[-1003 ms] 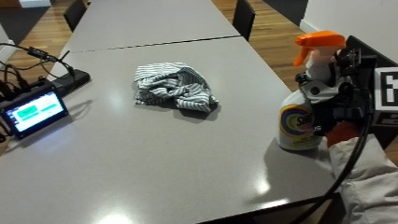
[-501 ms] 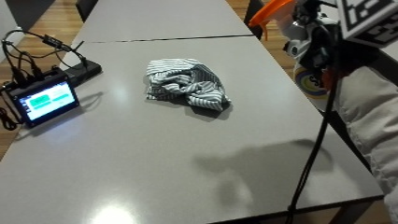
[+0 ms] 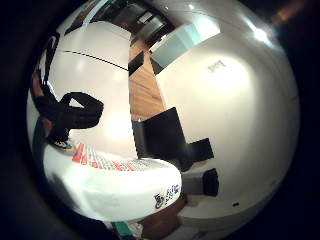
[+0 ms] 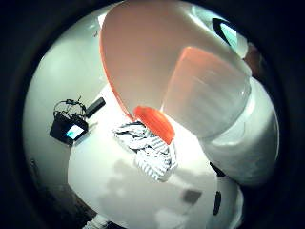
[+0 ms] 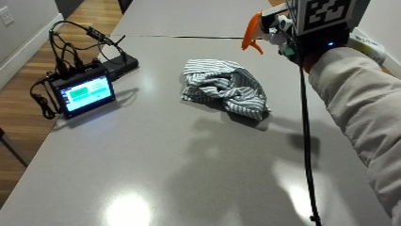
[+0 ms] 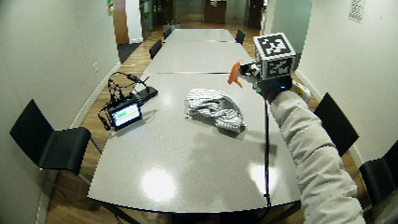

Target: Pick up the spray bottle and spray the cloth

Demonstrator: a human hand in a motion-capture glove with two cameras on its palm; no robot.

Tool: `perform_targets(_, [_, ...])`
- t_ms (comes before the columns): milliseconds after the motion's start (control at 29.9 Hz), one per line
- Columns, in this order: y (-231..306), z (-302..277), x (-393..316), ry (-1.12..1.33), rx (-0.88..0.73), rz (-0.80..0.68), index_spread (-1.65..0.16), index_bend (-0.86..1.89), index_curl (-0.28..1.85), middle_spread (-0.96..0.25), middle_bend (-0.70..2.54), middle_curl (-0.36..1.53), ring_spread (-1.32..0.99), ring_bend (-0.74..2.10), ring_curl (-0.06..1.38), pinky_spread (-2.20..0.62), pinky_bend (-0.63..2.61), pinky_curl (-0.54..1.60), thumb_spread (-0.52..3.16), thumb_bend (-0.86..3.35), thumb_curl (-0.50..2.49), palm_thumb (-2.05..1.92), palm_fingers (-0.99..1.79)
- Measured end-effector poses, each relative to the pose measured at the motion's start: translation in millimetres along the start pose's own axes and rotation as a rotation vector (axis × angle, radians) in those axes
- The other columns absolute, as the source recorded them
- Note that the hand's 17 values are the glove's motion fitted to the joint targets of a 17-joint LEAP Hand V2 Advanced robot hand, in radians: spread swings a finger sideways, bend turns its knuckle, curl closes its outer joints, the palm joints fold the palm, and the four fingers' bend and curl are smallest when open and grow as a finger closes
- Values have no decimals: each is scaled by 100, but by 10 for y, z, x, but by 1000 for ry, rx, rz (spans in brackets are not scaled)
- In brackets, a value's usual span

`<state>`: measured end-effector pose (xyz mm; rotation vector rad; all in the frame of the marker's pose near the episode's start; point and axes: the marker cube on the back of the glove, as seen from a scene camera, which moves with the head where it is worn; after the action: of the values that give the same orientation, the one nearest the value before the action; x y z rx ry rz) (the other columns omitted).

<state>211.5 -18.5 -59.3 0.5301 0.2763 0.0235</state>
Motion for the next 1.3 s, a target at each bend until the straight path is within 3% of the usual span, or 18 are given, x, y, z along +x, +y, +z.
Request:
perform_targets(435, [-80,-50,-27,72,0,-19,-27,16,48,-17,34,53,-20,47,49,-28,54,46,30,-3,69,116,118])
perform_targets(669, [-46,-1,-41,-4,-11,4,-27,16,48,-17,34,54,-20,47,50,-28,55,46,30,-3,70,116,119])
perform_targets(1036, [-127,-362,-226,-771,75,198,-27,16,49,-17,34,55,-21,46,50,-28,54,46,30,-3,72,115,118])
perform_targets(1304, [-67,-838,-1015,-1154,117,112,-27,15,49,-17,33,55,-21,47,51,-28,54,46,30,-3,72,116,117])
